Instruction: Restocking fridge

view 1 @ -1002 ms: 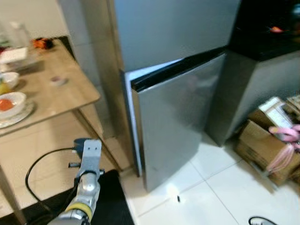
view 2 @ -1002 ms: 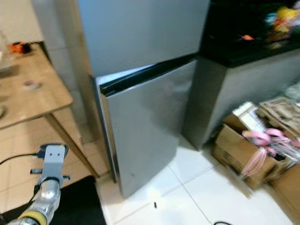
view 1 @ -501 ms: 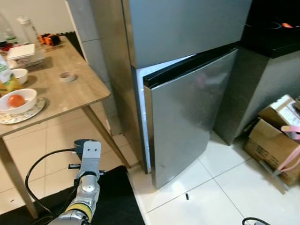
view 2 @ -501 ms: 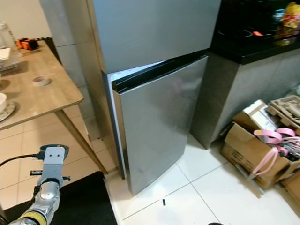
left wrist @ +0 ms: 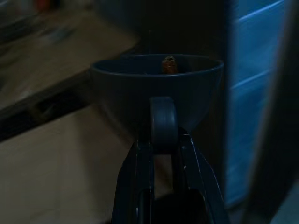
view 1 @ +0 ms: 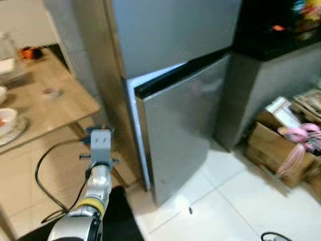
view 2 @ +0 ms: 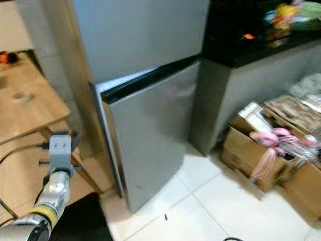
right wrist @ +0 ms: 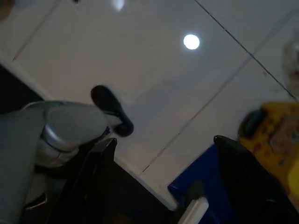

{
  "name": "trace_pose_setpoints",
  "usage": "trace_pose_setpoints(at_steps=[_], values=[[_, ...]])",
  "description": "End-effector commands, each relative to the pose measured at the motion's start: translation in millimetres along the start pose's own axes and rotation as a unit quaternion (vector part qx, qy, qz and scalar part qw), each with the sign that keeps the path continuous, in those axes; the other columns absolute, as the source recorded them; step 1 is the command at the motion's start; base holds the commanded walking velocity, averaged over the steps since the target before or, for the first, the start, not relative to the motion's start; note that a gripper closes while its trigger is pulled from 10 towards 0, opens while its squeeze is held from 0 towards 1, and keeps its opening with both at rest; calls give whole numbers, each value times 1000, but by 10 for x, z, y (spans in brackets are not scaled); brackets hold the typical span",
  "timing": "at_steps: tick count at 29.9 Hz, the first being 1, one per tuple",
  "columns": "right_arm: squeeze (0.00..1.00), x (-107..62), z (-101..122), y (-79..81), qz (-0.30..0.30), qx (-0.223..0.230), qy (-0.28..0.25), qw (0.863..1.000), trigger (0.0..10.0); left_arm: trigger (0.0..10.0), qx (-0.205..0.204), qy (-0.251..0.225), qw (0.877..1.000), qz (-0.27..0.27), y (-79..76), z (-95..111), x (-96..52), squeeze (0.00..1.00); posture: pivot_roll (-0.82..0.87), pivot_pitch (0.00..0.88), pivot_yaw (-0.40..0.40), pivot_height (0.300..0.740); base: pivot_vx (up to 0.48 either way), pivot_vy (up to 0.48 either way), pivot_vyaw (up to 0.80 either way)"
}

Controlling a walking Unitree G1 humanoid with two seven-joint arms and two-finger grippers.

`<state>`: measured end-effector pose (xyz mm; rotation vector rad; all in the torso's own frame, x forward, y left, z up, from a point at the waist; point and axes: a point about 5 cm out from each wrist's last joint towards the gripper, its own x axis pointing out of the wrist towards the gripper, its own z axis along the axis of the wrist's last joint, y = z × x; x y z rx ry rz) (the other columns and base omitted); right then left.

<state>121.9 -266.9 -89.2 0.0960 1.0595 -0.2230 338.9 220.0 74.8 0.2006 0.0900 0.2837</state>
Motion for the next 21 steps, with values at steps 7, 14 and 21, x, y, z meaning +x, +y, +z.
trace_pose_setpoints(at_steps=[7,14,21], values=[[0,7,-54,76,9,-3,7,1000,10000,10000,7,25,1000,0,40,-180,-94,0,-180,0,53,740,0,0,-571],[0,0,-81,69,10,-9,9,1000,10000,10000,12,35,999,2,64,-259,-139,0,-172,0,44,740,0,0,0],[0,-3,-94,69,11,-15,11,1000,10000,10000,0,22,1000,13,86,-193,-103,0,-166,0,43,740,0,0,0]])
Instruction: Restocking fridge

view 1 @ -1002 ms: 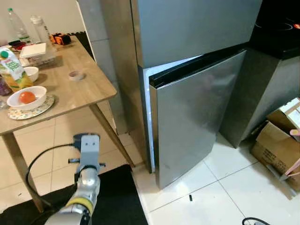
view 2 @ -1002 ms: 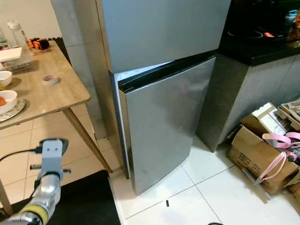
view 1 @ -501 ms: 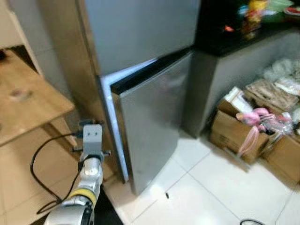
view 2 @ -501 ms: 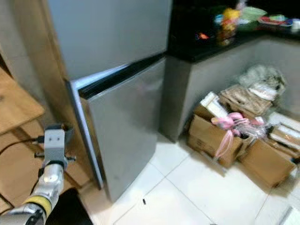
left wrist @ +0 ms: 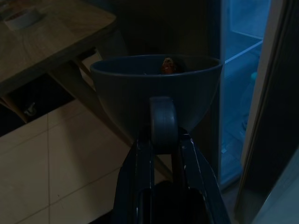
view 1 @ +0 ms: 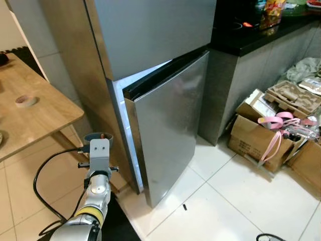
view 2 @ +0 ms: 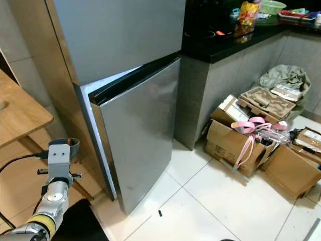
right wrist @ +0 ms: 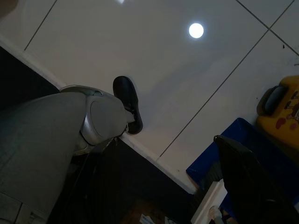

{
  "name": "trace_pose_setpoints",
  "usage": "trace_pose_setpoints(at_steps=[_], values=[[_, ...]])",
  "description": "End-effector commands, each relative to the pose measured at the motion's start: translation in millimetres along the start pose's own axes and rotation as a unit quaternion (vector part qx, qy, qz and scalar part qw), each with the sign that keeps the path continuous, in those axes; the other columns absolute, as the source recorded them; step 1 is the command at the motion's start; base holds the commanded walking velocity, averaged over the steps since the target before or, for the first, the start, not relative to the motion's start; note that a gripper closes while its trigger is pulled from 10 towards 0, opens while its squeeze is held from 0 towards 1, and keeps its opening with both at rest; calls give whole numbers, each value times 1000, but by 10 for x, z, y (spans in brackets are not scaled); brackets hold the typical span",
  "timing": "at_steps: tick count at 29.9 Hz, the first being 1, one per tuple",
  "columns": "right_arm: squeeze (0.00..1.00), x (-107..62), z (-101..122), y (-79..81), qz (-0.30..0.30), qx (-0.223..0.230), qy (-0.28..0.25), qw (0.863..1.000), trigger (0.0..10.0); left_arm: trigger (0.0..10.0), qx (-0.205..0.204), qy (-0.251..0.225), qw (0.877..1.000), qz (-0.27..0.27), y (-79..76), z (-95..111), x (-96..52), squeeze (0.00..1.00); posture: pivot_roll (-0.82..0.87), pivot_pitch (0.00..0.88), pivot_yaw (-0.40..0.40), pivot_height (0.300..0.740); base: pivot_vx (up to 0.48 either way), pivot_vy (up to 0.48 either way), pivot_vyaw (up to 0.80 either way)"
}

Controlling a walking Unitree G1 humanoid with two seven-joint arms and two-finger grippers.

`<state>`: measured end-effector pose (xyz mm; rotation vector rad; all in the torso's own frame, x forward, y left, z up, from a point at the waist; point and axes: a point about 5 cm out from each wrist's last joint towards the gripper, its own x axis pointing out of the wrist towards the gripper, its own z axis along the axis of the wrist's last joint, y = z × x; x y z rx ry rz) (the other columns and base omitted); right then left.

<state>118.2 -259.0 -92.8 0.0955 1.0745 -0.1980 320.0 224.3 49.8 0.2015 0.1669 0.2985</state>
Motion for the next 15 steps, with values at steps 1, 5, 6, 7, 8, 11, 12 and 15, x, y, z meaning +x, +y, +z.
trace_pose_setpoints(at_steps=[1,5,6,7,8,11,12,15], values=[[0,-6,-30,0,1,-8,3,1000,10000,10000,-6,-16,1000,9,47,84,44,0,-166,0,43,740,0,0,0],[0,-10,-61,5,0,-10,6,1000,10000,10000,-46,-31,998,2,53,200,99,0,-170,0,47,740,0,0,0],[0,-11,-67,5,0,-11,7,1000,10000,10000,-53,-35,998,-6,43,224,109,0,-170,0,47,740,0,0,0],[0,-12,-71,7,2,-15,7,1000,10000,10000,-51,-40,998,-14,44,265,130,0,-171,0,45,740,0,0,0],[0,-12,-71,7,2,-15,7,1000,10000,10000,-51,-40,998,-14,44,265,130,0,-171,0,45,740,0,0,0],[0,-15,-73,7,6,-22,3,1000,10000,10000,-46,-51,998,-16,124,380,200,0,-180,11,51,740,0,0,0],[0,-17,-72,3,6,-23,1,1000,10000,10000,-44,-53,998,-13,156,408,218,0,-180,11,51,740,0,0,0],[0,-22,-70,-12,6,-24,-4,1000,10000,10000,-38,-64,997,2,272,512,275,0,-182,33,51,740,0,0,0]])
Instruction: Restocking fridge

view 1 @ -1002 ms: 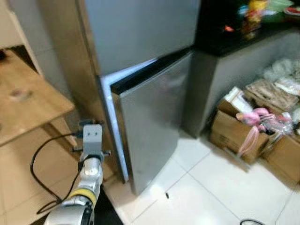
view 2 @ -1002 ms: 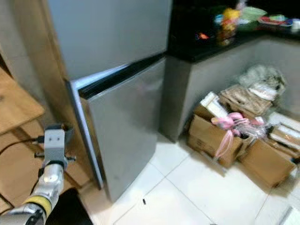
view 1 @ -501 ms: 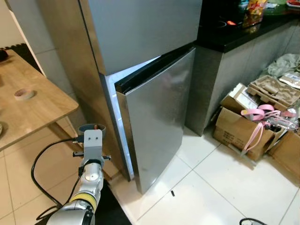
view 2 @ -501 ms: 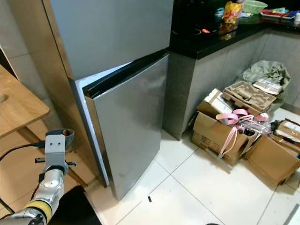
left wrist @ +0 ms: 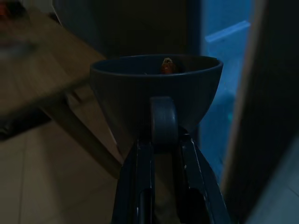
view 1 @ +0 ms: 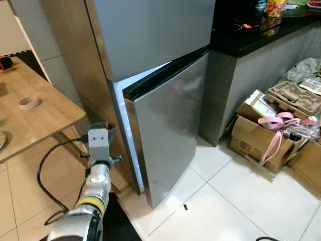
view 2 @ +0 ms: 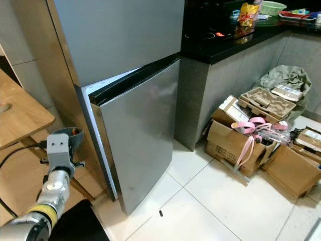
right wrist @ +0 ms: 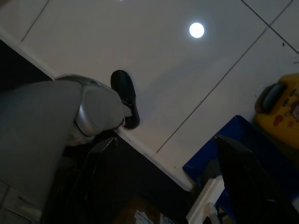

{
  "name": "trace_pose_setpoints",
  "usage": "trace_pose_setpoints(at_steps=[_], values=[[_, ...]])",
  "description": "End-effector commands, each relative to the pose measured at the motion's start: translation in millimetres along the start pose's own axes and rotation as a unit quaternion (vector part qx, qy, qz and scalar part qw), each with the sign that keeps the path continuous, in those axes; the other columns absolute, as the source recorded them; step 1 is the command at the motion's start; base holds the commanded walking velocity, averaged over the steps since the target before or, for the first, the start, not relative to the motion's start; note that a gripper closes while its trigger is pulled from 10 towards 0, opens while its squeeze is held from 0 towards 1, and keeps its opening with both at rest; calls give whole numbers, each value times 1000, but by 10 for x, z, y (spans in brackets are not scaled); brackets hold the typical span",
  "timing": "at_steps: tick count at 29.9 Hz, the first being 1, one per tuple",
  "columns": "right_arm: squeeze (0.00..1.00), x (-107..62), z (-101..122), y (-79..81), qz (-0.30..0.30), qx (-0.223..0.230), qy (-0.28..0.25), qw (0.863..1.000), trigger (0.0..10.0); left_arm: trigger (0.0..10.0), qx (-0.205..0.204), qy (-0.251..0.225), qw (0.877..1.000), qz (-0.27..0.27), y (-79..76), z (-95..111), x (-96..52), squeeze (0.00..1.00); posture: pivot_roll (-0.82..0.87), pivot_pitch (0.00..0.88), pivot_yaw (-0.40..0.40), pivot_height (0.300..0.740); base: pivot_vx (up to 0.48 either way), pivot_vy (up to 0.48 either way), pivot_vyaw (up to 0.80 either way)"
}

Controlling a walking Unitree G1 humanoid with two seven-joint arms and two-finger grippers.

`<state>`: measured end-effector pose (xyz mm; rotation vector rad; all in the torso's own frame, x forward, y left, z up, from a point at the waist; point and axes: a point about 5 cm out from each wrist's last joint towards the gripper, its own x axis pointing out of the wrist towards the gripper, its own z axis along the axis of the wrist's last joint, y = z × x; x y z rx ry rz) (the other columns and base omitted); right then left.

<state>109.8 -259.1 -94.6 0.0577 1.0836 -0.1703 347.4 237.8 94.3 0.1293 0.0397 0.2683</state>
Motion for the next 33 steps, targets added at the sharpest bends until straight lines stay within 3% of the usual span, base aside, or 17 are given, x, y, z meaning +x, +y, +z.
trace_pose_setpoints(at_steps=[1,5,13,19,20,24,29,33], values=[[0,-2,26,0,5,-4,-12,1000,10000,10000,10,-12,1000,21,185,122,75,0,-179,56,50,740,0,0,0],[0,-6,49,6,17,-18,-25,999,10000,10000,7,-25,999,39,366,270,150,0,-175,98,49,740,0,0,0],[0,-28,41,-46,18,-24,-33,999,10000,10000,-46,-28,998,34,430,342,190,0,-185,135,53,740,0,0,0],[0,-51,32,-127,7,-17,-37,999,10000,10000,-83,-31,996,-26,252,372,211,0,-195,139,53,740,0,0,0],[0,-55,32,-141,4,-15,-39,999,10000,10000,-96,-33,993,-57,150,389,216,0,-204,137,55,740,0,0,0],[0,-56,40,-144,2,-12,-43,999,10000,10000,-120,-37,987,-98,32,414,218,0,-212,132,59,740,0,0,0],[0,-51,63,-140,0,-8,-48,999,10000,10000,-124,-39,976,-172,-181,435,198,0,-210,121,63,740,0,0,0],[0,-41,102,-132,-2,-3,-53,999,10000,10000,-101,-34,964,-245,-368,405,142,0,-207,102,69,740,0,0,0]])
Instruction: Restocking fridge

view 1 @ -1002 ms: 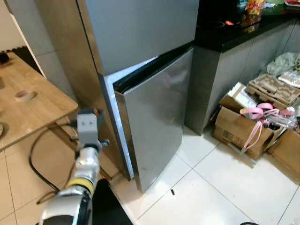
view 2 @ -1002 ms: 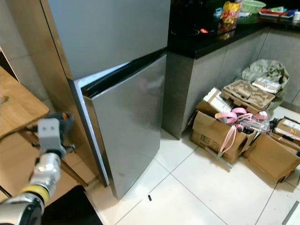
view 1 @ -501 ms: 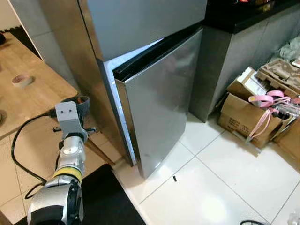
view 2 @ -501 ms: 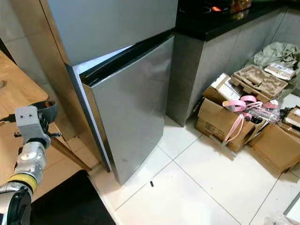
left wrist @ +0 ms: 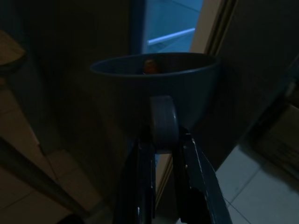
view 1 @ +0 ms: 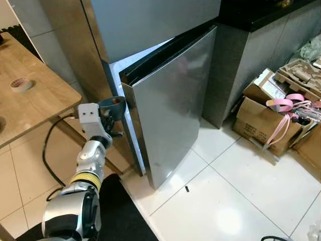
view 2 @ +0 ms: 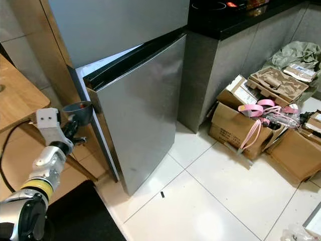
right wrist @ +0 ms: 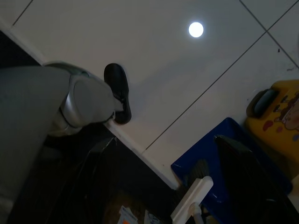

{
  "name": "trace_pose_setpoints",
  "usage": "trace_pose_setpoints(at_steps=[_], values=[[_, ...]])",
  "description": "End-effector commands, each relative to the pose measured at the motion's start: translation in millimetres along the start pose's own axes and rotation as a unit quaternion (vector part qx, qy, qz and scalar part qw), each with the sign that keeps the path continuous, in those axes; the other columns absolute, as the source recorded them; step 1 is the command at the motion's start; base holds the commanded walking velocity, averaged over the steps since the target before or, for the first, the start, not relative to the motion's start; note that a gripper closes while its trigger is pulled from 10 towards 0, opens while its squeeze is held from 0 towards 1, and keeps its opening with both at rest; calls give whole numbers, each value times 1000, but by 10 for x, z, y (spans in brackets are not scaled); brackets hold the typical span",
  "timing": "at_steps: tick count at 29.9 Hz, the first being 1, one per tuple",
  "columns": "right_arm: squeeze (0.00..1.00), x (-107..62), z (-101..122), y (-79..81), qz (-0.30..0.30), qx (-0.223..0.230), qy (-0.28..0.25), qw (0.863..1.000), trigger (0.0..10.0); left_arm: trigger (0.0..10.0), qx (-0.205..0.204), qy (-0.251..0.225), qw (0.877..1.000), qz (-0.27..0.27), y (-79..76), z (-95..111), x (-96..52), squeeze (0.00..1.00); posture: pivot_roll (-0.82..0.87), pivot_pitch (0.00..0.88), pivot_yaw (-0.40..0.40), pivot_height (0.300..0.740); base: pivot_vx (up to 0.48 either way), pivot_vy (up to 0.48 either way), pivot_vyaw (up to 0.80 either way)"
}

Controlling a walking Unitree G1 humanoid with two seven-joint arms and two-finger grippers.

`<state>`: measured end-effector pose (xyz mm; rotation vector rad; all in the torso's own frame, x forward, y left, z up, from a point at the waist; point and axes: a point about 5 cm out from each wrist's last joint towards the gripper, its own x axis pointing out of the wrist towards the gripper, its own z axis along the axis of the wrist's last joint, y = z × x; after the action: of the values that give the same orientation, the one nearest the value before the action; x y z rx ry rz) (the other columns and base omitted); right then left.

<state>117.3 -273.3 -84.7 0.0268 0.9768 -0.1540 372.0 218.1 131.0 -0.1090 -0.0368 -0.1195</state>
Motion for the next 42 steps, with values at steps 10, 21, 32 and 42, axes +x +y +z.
trace_pose_setpoints(at_steps=[10,21,32,42], values=[[0,18,36,21,-9,21,-8,1000,10000,10000,-25,30,986,-163,-627,-300,-19,0,-218,80,84,740,0,0,0],[0,16,16,24,-19,37,-8,999,10000,10000,-105,64,938,-325,-1744,-750,-312,0,-229,58,102,740,0,0,0],[0,21,23,39,-20,45,-12,999,10000,10000,-82,89,945,-305,-1631,-915,-431,0,-223,47,101,740,0,0,0],[0,54,60,130,-6,36,-10,999,10000,10000,-17,128,986,-104,-827,-1070,-528,0,-194,11,81,740,0,0,0]])
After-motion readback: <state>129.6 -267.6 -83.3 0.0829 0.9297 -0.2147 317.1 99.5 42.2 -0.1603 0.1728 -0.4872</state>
